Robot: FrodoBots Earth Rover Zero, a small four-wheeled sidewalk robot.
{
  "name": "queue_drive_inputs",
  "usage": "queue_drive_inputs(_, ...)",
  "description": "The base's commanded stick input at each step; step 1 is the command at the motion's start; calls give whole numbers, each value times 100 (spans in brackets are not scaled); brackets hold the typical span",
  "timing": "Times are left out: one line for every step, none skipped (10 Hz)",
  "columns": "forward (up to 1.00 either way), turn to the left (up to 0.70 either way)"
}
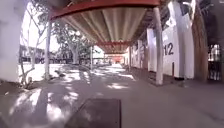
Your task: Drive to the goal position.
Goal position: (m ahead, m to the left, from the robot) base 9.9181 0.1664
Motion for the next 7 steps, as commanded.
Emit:
queue_drive_inputs(70, 0)
queue_drive_inputs(70, 0)
queue_drive_inputs(70, 0)
queue_drive_inputs(70, 0)
queue_drive_inputs(70, 0)
queue_drive_inputs(70, 0)
queue_drive_inputs(70, 0)
